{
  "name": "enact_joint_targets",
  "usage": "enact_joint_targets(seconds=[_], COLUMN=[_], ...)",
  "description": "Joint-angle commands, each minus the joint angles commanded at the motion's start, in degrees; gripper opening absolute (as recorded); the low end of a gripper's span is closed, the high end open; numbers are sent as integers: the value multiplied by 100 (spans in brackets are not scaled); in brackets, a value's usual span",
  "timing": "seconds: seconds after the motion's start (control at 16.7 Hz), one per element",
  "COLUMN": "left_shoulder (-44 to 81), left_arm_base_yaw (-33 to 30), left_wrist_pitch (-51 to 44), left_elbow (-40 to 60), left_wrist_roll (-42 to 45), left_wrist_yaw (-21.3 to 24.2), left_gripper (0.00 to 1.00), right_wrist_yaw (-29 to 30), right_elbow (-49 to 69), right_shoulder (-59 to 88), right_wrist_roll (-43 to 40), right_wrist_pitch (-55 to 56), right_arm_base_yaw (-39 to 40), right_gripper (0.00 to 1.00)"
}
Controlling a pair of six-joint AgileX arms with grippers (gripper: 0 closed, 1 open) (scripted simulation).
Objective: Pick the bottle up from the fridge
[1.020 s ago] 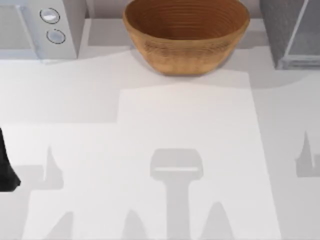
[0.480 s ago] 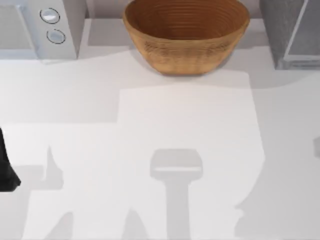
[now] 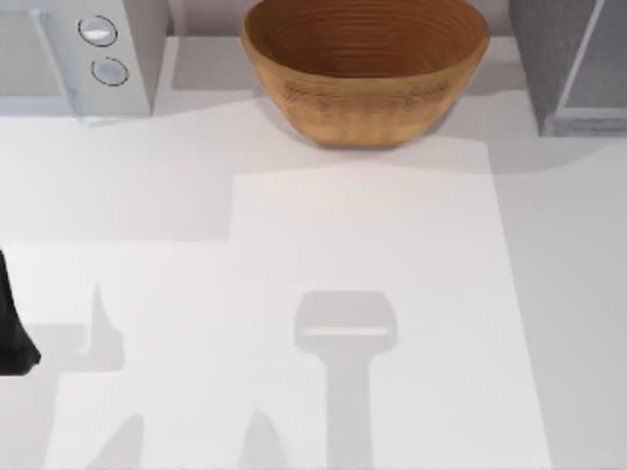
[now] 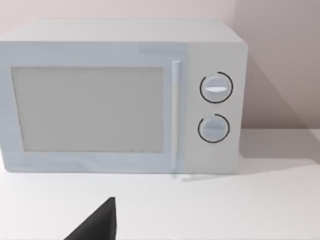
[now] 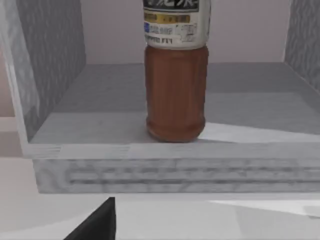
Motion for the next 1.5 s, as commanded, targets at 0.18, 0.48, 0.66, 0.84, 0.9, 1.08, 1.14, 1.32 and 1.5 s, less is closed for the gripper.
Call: enact_joint_targets(seconds=[0.18,0.48,0.66,0.84,0.9,1.08,1.14,1.32,1.5], left_shoulder=[0,0,0,0,0,0,0,0,0], left_arm_base_yaw=[0,0,0,0,0,0,0,0,0], left_wrist_pitch=[0,0,0,0,0,0,0,0,0], left_elbow=[0,0,0,0,0,0,0,0,0], left_wrist_roll=[0,0,0,0,0,0,0,0,0], left_wrist_yaw=[0,0,0,0,0,0,0,0,0], left_gripper=[100,100,100,100,100,100,100,100,100], right_wrist_yaw=[-90,-72,138,566,731,1226,1378,1717,1779], right_elbow=[69,61,449,1343,1726,2906,3223,3809,3899], right_shoulder=[213,206,400,718,840,1211,1315,1505,1531], right_wrist_roll=[-3,-6,-34,-48,-44,-20,-13,0,1], right_wrist_pitch=[270,246,-4,-557,-781,-1479,-1701,-2184,-2267], right_arm_base_yaw=[-89,-57,132,517,672,1156,1307,1643,1706], right_gripper=[100,100,100,100,100,100,100,100,100])
